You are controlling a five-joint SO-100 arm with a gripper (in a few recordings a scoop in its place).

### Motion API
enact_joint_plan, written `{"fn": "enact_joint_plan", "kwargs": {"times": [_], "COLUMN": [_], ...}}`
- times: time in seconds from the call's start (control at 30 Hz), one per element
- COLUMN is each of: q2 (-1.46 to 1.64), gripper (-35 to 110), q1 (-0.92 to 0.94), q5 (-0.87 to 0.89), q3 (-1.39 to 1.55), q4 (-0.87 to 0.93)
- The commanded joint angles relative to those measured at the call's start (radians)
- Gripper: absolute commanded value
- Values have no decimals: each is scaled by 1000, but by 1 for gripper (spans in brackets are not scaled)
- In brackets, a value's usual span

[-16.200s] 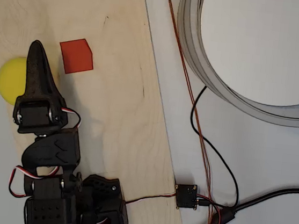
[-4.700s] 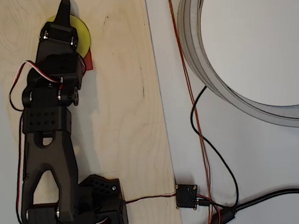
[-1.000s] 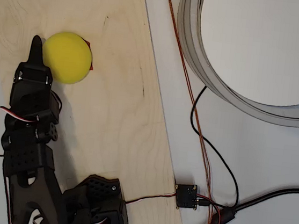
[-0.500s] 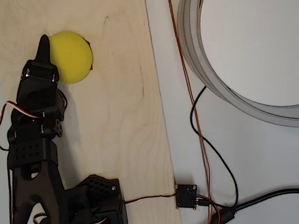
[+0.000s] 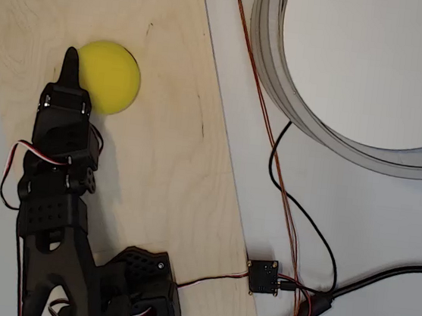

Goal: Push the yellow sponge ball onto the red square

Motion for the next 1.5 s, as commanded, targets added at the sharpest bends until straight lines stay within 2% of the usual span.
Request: {"fn": "enact_joint_plan", "kwargs": {"times": [0.0,0.57,0.73,1.0,1.17,1.33,1.47], "q2": [11,80,238,581,687,690,699], "gripper": [25,25,24,20,17,13,0], "q1": [25,-38,-25,0,29,61,101], "q5": [0,67,44,-324,-526,-601,-591], "q3": [-3,17,44,17,51,66,101], "q4": [-9,-8,-17,-52,-184,-279,-368]}}
